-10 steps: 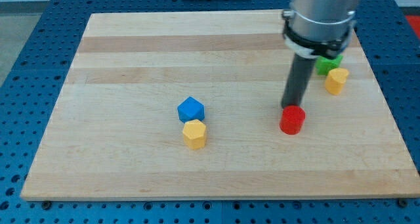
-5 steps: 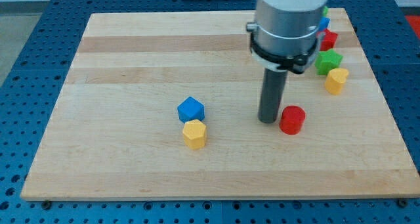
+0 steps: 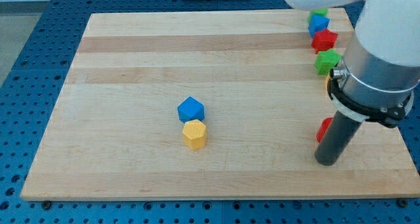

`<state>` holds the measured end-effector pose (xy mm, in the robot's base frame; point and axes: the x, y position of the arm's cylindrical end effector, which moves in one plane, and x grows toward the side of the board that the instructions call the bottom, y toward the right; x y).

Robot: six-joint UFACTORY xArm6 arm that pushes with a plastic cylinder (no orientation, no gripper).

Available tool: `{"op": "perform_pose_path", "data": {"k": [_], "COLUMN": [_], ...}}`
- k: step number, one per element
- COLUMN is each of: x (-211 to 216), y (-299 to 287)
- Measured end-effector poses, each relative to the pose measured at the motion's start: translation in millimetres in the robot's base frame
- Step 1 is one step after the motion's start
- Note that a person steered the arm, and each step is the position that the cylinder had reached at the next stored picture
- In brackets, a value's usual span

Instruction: Move red circle below yellow heart

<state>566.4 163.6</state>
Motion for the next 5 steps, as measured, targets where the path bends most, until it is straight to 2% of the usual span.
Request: {"op": "perform_pose_path", "data": {"k": [5], "x": [-46.3], "y": [29.0]}}
